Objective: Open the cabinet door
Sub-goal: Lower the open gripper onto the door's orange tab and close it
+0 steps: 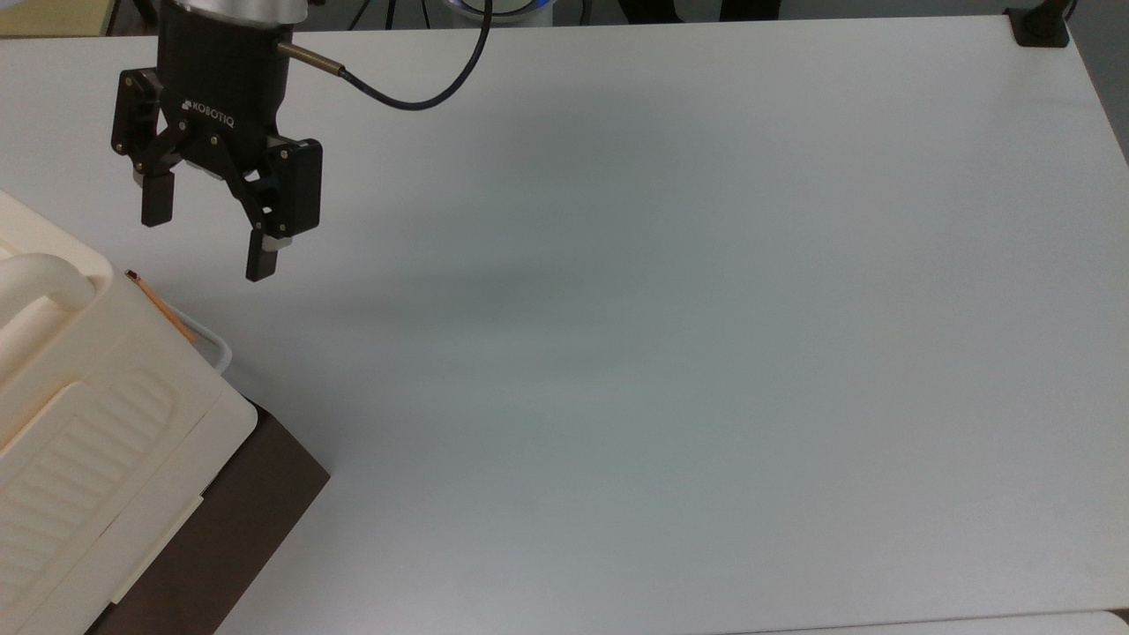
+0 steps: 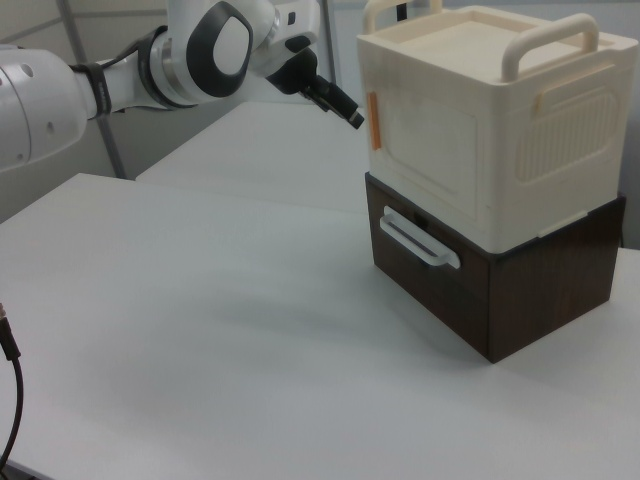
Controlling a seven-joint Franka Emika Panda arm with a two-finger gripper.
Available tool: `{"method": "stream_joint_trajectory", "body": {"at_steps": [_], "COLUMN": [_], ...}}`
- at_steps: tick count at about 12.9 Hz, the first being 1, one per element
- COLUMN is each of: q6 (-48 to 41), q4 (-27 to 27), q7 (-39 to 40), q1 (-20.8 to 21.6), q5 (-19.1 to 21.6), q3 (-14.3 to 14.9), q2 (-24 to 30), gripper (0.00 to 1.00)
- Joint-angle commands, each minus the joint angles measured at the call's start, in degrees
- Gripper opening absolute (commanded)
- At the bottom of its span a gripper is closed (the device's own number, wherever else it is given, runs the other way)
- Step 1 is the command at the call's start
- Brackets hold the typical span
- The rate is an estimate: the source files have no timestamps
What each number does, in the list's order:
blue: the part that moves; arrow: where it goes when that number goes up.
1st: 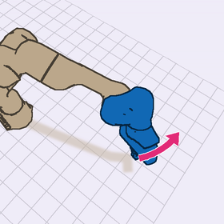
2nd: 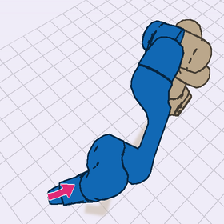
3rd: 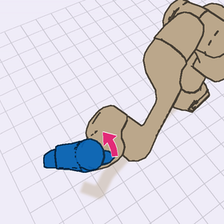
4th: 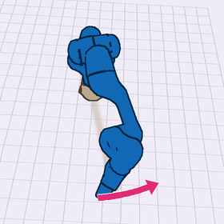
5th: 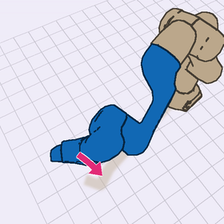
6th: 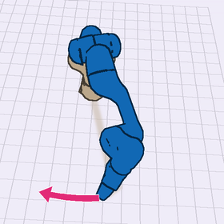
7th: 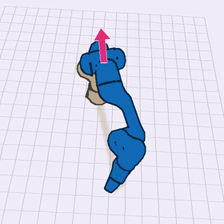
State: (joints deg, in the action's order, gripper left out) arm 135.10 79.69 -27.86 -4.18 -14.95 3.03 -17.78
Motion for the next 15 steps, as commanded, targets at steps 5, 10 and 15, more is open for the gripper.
{"method": "stream_joint_trajectory", "body": {"at_steps": [5, 10, 15], "q6": [6.04, 6.93, 7.01], "q4": [-3.75, -3.84, -5.50], "q7": [-0.44, -0.52, -0.61], "q1": [-0.31, -0.31, -0.31], "q5": [-4.82, -6.58, -6.58], "q3": [1.63, 1.72, 1.63], "q2": [-3.40, -4.36, -5.77], "gripper": [0.76, 0.59, 0.55]}}
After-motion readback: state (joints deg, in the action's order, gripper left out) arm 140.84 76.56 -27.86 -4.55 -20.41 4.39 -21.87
